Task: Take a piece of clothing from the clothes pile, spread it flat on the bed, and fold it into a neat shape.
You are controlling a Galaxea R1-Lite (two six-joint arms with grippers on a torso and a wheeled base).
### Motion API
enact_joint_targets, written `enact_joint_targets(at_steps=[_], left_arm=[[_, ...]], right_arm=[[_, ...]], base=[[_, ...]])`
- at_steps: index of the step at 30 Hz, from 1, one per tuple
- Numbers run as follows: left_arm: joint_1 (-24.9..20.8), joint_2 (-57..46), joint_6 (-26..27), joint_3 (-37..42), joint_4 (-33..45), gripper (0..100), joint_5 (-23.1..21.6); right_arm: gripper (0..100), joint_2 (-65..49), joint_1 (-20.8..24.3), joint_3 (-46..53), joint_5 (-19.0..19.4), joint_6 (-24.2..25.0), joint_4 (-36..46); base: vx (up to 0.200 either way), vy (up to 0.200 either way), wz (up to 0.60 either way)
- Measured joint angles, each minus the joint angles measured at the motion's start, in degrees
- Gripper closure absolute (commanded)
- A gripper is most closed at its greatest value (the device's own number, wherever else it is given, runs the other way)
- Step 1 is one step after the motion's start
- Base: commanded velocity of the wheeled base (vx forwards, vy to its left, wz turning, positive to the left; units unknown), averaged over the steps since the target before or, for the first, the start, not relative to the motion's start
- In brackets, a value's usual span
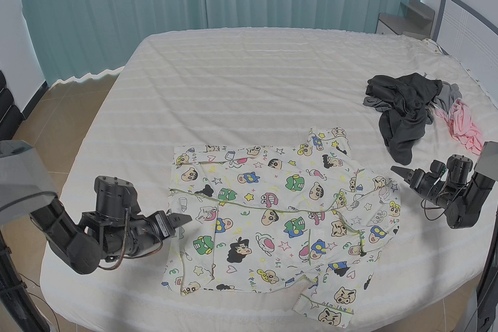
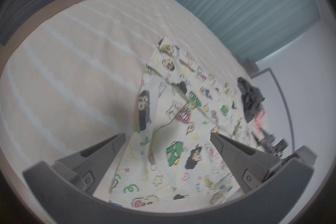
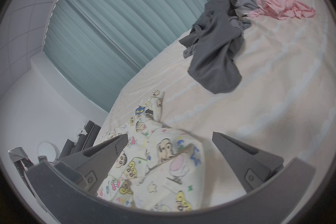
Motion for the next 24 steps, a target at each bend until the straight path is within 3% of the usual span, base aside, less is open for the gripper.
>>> enact_joint_targets(at_steps=[4, 9, 12, 13, 24], left_arm=[[-1.8, 4.2, 3.1, -0.5, 0.0, 0, 2.4], [-2.9, 7.9, 5.0, -1.4, 0.0, 0, 9.1], [-3.3, 9.2, 5.4, -1.8, 0.0, 0, 9.9], [-3.4, 9.6, 5.4, -1.9, 0.0, 100, 10.1], [-2.8, 11.0, 7.8, -1.8, 0.5, 100, 15.4]], right_arm=[[0, -2.0, 1.7, 1.9, 0.0, 0.0, -1.3], [0, -3.1, 2.5, 3.0, 0.0, 0.0, -2.5], [0, -3.3, 2.6, 3.3, 0.0, 0.0, -2.7], [0, -3.3, 2.6, 3.3, 0.0, 0.0, -2.8], [0, -3.4, 3.2, 3.6, 0.1, -0.1, -2.7]], base=[[0.0, 0.0, 0.0], [0.0, 0.0, 0.0], [0.0, 0.0, 0.0], [0.0, 0.0, 0.0], [0.0, 0.0, 0.0]])
